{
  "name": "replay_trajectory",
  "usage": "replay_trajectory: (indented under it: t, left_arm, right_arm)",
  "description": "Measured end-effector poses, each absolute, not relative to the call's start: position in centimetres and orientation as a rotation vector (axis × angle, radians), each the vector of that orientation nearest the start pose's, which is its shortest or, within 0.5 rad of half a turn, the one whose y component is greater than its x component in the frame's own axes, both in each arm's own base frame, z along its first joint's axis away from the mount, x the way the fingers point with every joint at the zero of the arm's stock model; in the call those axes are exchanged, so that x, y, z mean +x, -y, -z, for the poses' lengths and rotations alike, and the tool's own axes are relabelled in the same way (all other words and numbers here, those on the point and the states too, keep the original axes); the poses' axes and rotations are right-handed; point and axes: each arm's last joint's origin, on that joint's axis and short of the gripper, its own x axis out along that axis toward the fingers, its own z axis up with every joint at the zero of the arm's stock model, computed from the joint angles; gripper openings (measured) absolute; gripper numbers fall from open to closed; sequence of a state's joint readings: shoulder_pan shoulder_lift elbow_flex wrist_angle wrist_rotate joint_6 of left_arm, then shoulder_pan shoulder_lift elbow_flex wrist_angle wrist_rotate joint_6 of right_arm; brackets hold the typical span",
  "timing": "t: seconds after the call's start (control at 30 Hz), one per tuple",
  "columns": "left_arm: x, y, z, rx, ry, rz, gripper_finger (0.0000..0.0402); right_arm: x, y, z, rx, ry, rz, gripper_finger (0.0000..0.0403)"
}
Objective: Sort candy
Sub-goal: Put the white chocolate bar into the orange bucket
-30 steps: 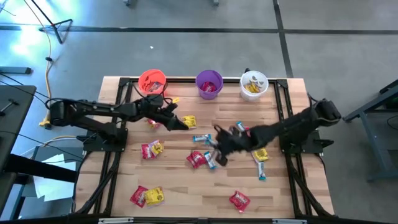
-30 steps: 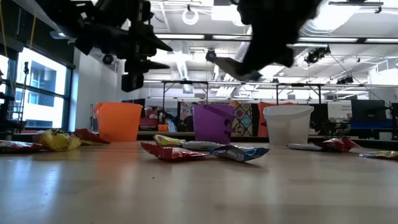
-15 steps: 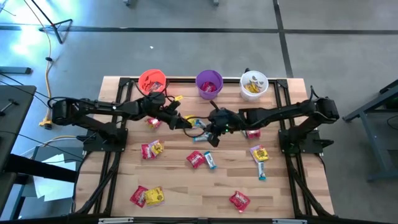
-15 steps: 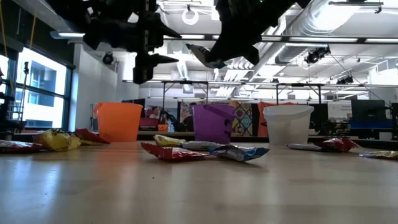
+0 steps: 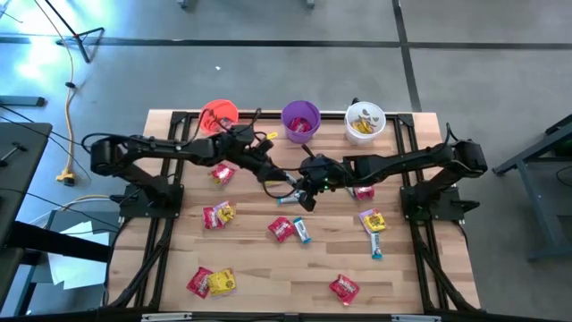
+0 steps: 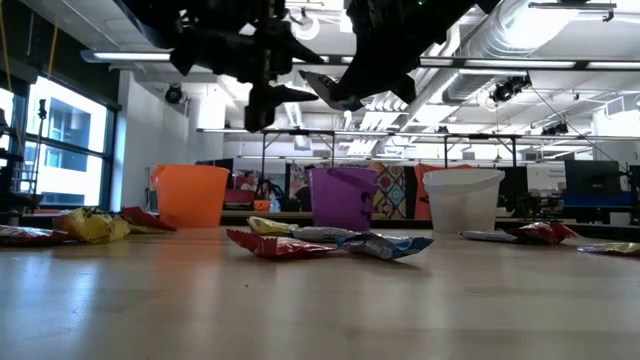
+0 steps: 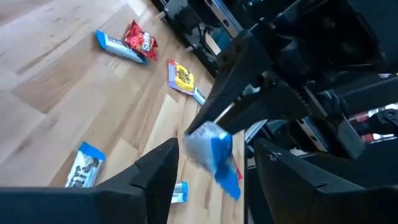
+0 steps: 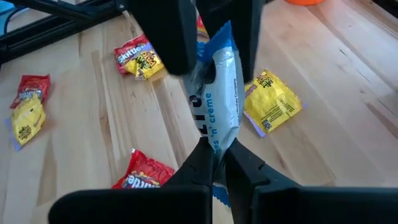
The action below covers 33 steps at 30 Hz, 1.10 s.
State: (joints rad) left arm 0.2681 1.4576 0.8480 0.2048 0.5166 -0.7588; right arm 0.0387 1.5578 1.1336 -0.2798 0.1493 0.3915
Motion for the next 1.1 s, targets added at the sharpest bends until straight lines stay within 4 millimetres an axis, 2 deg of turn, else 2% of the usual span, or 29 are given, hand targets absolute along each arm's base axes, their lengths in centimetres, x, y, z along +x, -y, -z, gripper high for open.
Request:
replay_trajectory:
  t: [0.1, 0.2, 0.53, 0.63, 0.77, 0.93, 1.1]
  left_arm:
    - [31.1, -6.9, -24.0, -0.902, -0.462, 0.123, 0.0192]
    - [31.3, -6.9, -23.9, -0.904, -0.468, 0.131, 0.0170]
    - [31.2, -7.0, -23.9, -0.834, -0.468, 0.142, 0.0032]
    - [31.2, -7.0, -23.9, -0.820, -0.465, 0.142, 0.0008]
    - [31.1, -7.5, -23.9, -0.810, -0.455, 0.130, 0.0006]
    - [30.9, -8.4, -24.0, -0.795, -0.441, 0.107, 0.0002]
    - [29.9, -9.2, -24.8, -0.732, -0.414, 0.044, 0.0001]
  right_arm:
    - [33.8, -0.9, -25.9, 0.309, -0.671, 0.242, 0.0008]
    - [33.8, -0.8, -25.9, 0.304, -0.670, 0.252, 0.0008]
    - [33.8, -0.8, -25.9, 0.297, -0.668, 0.253, 0.0012]
    - [33.8, -0.7, -25.9, 0.299, -0.667, 0.259, 0.0024]
    - [33.8, -0.6, -25.9, 0.286, -0.656, 0.306, 0.0059]
    - [33.7, -0.4, -25.9, 0.272, -0.645, 0.355, 0.0127]
    - [33.7, -0.3, -25.9, 0.256, -0.633, 0.399, 0.0174]
